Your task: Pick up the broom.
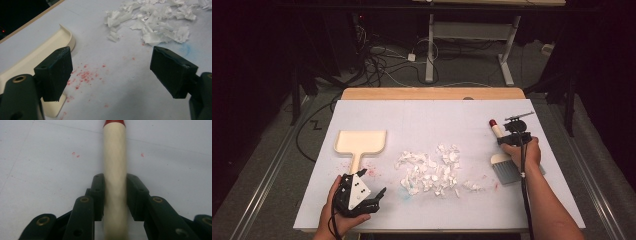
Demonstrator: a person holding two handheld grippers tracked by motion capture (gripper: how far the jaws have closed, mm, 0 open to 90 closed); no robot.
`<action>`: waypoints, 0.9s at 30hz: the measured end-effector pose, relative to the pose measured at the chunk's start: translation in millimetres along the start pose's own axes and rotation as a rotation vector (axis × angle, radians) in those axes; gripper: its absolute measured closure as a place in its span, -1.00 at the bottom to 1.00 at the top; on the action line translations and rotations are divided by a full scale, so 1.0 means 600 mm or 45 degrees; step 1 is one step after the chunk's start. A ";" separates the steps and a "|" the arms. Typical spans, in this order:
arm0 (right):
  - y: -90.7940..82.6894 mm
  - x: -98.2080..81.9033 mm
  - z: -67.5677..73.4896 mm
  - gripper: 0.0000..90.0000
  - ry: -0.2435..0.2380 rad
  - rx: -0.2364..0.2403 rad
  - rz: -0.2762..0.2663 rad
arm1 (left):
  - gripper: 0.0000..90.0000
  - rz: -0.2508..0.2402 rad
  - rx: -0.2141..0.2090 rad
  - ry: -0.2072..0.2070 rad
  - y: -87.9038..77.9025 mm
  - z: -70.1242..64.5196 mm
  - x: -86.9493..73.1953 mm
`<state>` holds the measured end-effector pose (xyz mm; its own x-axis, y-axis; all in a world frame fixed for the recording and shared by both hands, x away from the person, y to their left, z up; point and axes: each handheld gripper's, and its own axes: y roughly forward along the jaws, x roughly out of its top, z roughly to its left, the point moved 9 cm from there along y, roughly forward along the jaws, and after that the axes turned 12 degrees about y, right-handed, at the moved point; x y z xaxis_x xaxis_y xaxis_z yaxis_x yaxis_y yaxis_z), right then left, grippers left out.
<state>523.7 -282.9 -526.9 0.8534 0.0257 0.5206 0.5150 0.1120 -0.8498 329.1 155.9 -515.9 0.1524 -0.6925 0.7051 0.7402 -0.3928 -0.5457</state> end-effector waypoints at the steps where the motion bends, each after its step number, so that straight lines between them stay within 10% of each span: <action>1: 0.000 0.000 -0.001 0.58 0.002 0.010 -0.002 | -0.62 0.003 -0.001 -0.005 0.001 0.001 -0.001; 9: -0.025 0.002 -0.006 0.58 -0.007 0.086 -0.132 | -0.62 0.012 -0.002 -0.011 0.003 0.001 -0.001; 27: -0.207 0.014 0.026 0.58 -0.099 0.293 -0.648 | -0.57 -0.046 0.021 -0.063 0.000 0.001 0.055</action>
<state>465.7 -281.0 -415.4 0.4889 -0.0161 0.8722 0.8220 0.3432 -0.4545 334.7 133.2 -492.2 0.1575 -0.6471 0.7460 0.7566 -0.4064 -0.5123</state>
